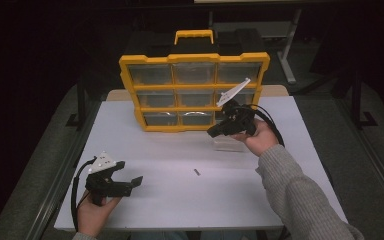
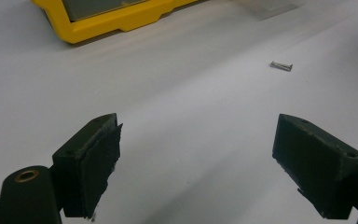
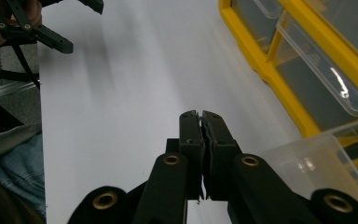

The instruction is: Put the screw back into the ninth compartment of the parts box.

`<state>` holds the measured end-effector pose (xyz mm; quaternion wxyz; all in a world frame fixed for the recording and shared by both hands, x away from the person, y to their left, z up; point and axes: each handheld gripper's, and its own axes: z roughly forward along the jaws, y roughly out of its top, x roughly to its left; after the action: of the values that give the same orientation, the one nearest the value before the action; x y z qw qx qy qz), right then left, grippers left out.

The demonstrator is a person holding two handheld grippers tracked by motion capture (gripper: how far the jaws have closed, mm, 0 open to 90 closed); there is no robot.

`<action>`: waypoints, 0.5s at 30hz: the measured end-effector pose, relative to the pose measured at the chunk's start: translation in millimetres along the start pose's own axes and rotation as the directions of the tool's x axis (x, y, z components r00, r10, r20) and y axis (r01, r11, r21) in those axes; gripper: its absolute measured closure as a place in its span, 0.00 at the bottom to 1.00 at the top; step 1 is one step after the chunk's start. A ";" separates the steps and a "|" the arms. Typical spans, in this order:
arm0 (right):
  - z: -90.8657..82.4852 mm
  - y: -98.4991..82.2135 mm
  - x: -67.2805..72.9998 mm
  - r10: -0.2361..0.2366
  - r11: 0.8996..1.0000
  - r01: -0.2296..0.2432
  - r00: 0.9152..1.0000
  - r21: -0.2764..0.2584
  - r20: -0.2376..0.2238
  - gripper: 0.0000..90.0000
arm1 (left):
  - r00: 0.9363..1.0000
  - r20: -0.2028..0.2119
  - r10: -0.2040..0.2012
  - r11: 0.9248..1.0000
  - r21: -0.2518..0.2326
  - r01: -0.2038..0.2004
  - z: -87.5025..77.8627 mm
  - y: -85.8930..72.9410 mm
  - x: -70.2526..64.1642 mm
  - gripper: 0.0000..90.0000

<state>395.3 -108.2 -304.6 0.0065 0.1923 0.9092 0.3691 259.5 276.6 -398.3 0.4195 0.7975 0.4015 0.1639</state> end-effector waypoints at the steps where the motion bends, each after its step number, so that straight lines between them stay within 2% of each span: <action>1: -4.3 -0.6 -2.4 0.008 1.000 -0.008 1.000 -0.001 0.008 0.96 | 1.000 0.001 0.003 1.000 0.002 -0.003 0.2 0.1 0.2 0.16; 3: -6.7 -1.1 -4.3 0.005 1.000 -0.005 1.000 0.000 0.012 0.96 | 1.000 0.000 0.004 1.000 0.001 -0.004 0.3 0.0 0.1 0.16; 5: -12.3 -3.9 -8.3 0.030 1.000 -0.029 0.999 -0.004 0.029 0.96 | 1.000 0.000 0.003 1.000 -0.002 -0.003 0.3 0.0 0.1 0.16; 7: -15.3 -6.4 -12.3 0.032 0.999 -0.032 0.999 -0.008 0.041 0.96 | 1.000 0.000 0.002 1.000 0.000 -0.002 0.1 0.1 0.1 0.16; 14: -24.2 -15.5 -24.4 0.085 0.996 -0.084 0.994 -0.018 0.065 0.96 | 1.000 0.000 -0.004 1.000 -0.003 0.004 -0.5 0.1 -0.3 0.16; 15: -25.9 -16.0 -24.1 0.118 0.993 -0.117 0.991 -0.015 0.063 0.96 | 1.000 0.000 -0.002 1.000 -0.004 0.002 -0.5 0.2 -0.2 0.16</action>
<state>408.1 -144.5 -299.8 0.0148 0.2572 0.8936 0.3675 259.2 276.7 -397.9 0.4213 0.7962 0.4019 0.1643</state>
